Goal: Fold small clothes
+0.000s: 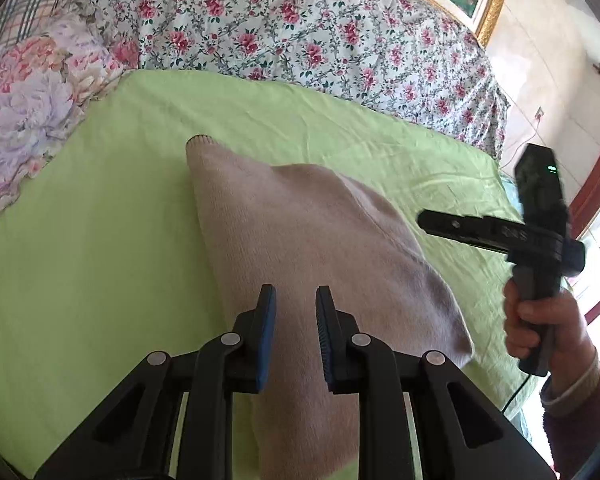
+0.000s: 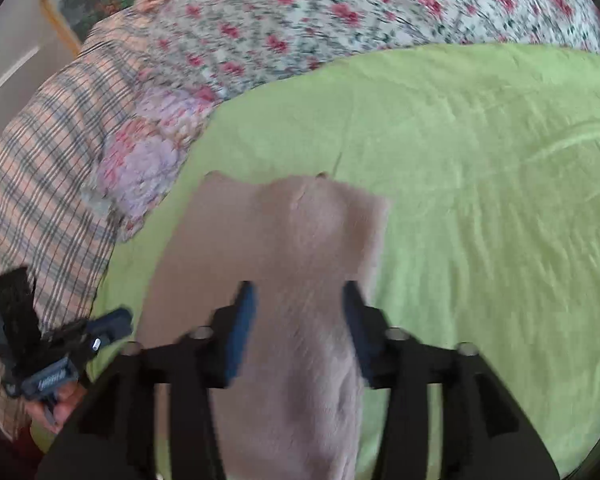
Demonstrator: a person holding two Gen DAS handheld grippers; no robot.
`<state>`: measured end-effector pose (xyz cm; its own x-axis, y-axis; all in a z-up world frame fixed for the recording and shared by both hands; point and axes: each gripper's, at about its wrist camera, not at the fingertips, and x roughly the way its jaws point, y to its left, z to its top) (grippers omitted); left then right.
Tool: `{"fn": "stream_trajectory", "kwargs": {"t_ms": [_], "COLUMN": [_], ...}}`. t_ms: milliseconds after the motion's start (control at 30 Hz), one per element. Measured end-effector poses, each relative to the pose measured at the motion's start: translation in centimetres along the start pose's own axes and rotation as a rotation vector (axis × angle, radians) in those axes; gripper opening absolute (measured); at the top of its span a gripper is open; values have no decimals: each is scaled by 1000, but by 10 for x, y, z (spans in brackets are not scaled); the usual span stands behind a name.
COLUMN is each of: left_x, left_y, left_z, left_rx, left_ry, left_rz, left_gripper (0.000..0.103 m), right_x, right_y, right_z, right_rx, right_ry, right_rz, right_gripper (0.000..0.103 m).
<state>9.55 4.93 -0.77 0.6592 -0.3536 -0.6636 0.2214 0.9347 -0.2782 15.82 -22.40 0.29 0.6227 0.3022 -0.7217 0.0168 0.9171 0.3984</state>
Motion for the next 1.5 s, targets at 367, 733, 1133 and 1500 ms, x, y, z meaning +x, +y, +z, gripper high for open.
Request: {"fn": "stream_trajectory", "kwargs": {"t_ms": [367,733,1133,1500], "left_x": [19,46,104,-1], "left_y": [5,16,36,10], "left_z": [18,47,56,-7], "left_rx": [-4,7,6,4], "left_ry": [4,7,131,27], "left_rz": [10,-17,82,-51], "left_gripper": [32,38,27,26], "right_x": [24,27,75,-1], "right_y": [-34,18,0,45], "right_z": [31,30,10,-53], "right_rx": [97,-69,8,-93], "right_ry": [-51,-7,98,81], "right_rz": [99,4,59,111], "right_gripper": [8,15,11,15]}}
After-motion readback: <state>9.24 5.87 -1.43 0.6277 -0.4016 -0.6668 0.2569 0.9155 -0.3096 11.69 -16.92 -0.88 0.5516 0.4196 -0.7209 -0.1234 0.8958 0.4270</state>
